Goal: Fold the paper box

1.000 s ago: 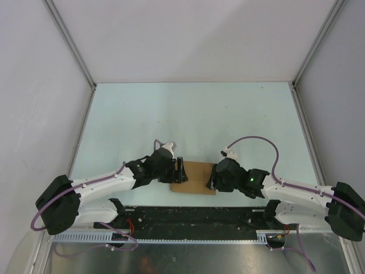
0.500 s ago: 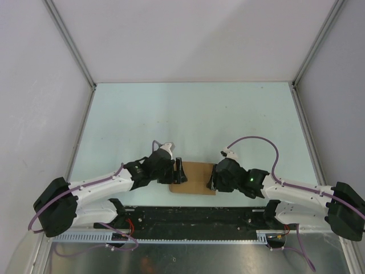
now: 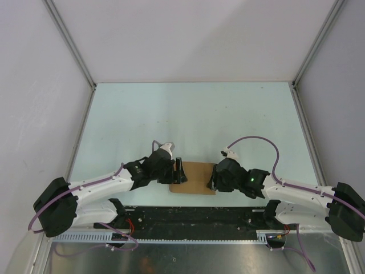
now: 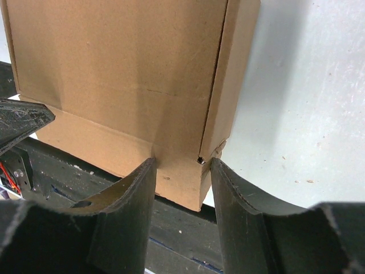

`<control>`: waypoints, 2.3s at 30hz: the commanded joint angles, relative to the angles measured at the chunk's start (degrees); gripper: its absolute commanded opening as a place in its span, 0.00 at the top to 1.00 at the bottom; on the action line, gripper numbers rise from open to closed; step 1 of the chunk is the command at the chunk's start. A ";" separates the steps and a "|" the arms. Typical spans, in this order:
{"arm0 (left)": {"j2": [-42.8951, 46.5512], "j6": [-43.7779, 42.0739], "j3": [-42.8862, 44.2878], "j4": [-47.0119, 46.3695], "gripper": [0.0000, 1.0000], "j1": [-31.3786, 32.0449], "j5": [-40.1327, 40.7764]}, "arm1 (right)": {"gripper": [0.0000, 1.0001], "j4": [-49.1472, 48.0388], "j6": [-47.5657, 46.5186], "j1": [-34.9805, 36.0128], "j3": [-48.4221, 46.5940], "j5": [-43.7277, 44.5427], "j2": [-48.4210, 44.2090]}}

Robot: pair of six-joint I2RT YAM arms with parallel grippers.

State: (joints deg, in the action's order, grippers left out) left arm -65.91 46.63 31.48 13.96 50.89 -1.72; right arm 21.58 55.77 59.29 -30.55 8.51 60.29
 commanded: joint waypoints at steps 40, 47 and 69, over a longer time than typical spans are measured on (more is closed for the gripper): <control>3.86 -0.57 0.86 -0.77 0.25 0.96 -1.27 | 0.28 8.65 -6.20 -8.48 -2.33 2.29 -7.56; 5.61 -1.02 1.47 1.86 0.25 0.96 -1.36 | 0.24 3.65 -11.55 -14.27 -2.24 -1.99 -5.98; 8.43 0.57 -1.60 3.44 0.25 0.96 4.35 | 0.21 -11.47 -15.95 -22.46 -2.24 -17.13 5.97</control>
State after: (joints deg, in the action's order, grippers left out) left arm -58.54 46.54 30.83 16.01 51.48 -1.10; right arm 13.47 40.21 36.16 -30.81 -8.08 65.39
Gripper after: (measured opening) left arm 0.754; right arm 0.795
